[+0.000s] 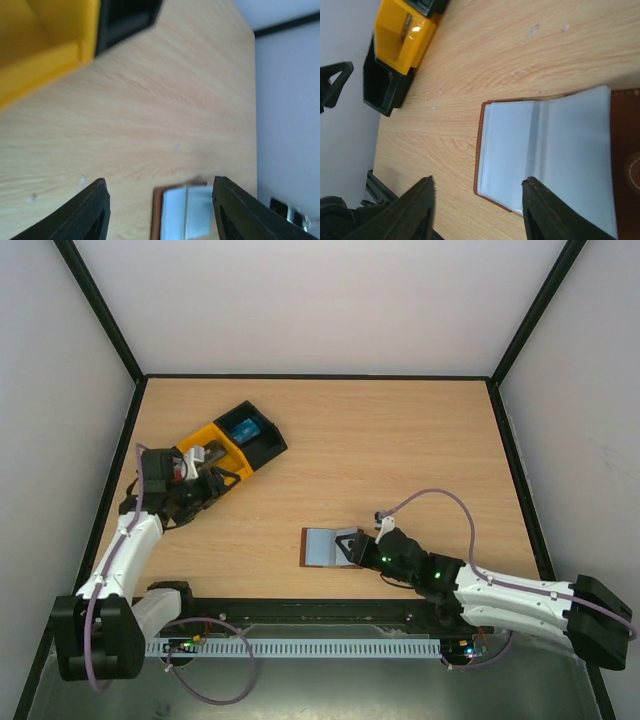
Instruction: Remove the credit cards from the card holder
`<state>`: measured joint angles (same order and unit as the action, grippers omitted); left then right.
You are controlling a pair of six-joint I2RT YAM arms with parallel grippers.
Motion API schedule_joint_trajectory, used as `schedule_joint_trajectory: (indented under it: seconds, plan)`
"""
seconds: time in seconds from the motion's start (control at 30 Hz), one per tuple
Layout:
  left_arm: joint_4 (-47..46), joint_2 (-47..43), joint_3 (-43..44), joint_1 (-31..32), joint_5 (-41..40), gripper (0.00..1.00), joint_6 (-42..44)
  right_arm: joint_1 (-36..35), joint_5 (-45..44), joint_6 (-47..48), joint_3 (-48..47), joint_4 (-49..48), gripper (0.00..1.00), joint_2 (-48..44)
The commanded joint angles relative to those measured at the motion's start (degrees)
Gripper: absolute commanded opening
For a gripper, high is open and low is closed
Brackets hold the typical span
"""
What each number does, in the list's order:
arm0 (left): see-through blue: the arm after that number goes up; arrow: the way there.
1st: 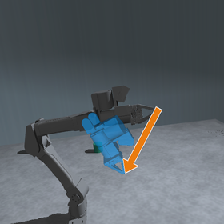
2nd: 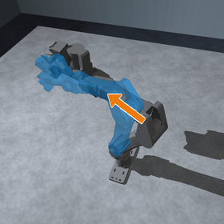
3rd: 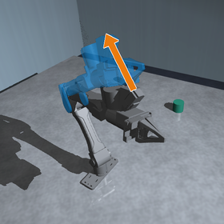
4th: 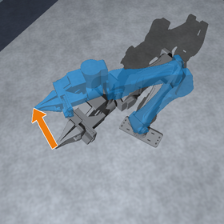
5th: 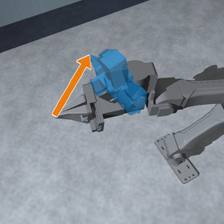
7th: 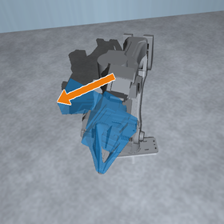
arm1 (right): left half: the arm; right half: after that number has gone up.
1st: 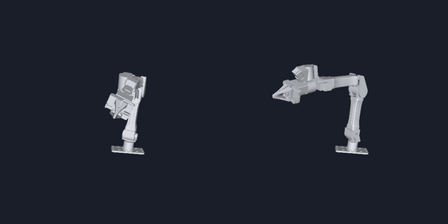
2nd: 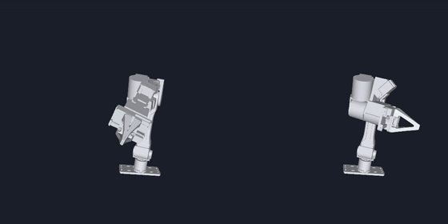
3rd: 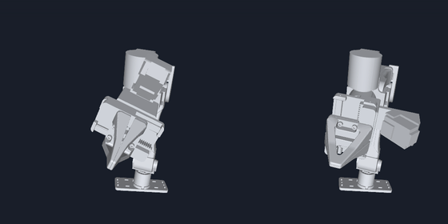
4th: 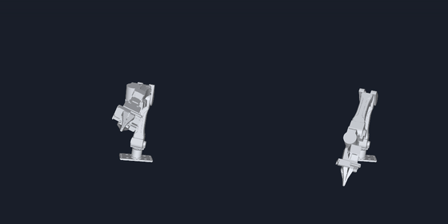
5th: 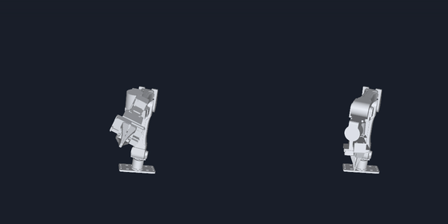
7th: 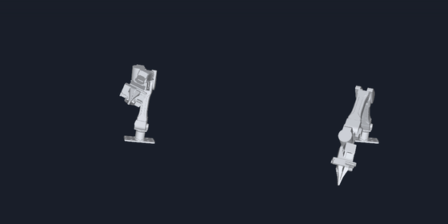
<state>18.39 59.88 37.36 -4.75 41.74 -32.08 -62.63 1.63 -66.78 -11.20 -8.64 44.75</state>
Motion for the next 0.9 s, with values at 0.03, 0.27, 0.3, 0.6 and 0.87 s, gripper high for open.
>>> schedule_joint_trajectory:
  seconds: [0.03,0.27,0.3,0.6,0.87]
  plan:
    - [-5.2,-3.3,-4.8,8.2,2.3,0.58,-5.4,-0.2,0.4,0.7,-2.8,-3.3,0.45,5.2]
    - [-18.9,-2.5,-13.2,21.0,-0.5,0.57,-15.5,-0.2,1.7,2.6,-6.3,-5.0,0.41,16.9]
    - [-20.8,-1.9,-14.1,23.0,-1.0,0.57,-17.1,-0.2,1.8,2.9,-7.0,-5.1,0.41,18.5]
    - [-35.7,7.1,-17.6,37.3,-7.2,0.56,-24.1,-0.2,3.7,4.2,-10.1,-6.4,0.34,31.9]
    - [-47.4,16.7,-19.5,42.0,-8.5,0.53,-28.4,-0.3,5.3,0.7,-3.9,-14.7,0.12,37.5]
